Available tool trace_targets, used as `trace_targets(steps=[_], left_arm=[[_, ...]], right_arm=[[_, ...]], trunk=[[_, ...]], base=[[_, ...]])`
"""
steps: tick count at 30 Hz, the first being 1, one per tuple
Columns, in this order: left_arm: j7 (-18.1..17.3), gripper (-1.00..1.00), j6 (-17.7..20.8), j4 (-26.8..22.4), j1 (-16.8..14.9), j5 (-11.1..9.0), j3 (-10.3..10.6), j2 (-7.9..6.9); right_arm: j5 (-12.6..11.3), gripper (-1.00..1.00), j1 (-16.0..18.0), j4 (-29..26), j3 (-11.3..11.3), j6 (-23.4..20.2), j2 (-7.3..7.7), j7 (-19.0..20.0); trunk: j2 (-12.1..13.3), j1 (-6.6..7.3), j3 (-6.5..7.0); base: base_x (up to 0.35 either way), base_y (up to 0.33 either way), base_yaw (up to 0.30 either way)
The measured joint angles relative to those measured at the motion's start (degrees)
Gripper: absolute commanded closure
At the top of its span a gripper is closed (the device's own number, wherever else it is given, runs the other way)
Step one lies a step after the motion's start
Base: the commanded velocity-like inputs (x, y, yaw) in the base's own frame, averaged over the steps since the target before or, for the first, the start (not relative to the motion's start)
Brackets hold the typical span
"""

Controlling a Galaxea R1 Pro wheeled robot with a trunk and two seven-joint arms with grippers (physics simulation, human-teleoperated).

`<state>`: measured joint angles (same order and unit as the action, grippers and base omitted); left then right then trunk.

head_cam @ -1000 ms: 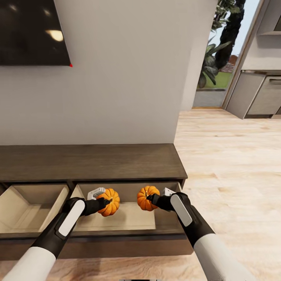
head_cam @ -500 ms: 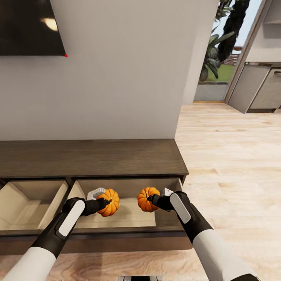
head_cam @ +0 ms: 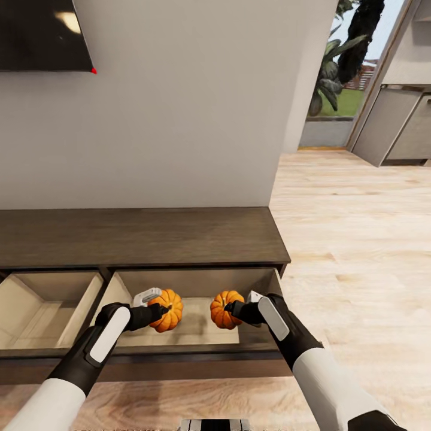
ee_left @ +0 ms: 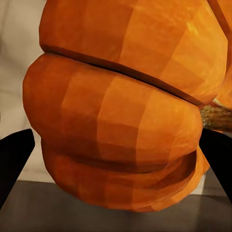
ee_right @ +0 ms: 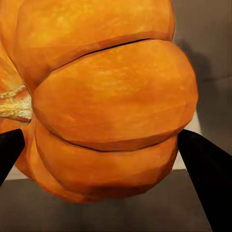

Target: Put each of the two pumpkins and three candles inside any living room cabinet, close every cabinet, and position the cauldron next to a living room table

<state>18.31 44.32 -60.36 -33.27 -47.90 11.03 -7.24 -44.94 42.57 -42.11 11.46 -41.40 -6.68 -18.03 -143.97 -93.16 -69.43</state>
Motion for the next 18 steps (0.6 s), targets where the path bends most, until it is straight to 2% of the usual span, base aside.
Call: trace_targets(steps=[7,18], left_arm=[[-0.04,1.0,0.02,0.04,0.0,0.0,0.05,0.0],[0.04,1.0,0.03,-0.39,-0.01,-0.14,0.05,0.0]], right_arm=[[0.02,1.0,0.1,0.78,0.24,0.3,-0.04,0.0],[-0.09,1.0,0.42,1.3,0.26,0.5,-0.04,0.0]], trunk=[[-0.09,-0.18,-1.55],[-0.1,-0.17,-1.56]], base=[[0.0,0.0,0.0],[0.02,0.0,0.0]])
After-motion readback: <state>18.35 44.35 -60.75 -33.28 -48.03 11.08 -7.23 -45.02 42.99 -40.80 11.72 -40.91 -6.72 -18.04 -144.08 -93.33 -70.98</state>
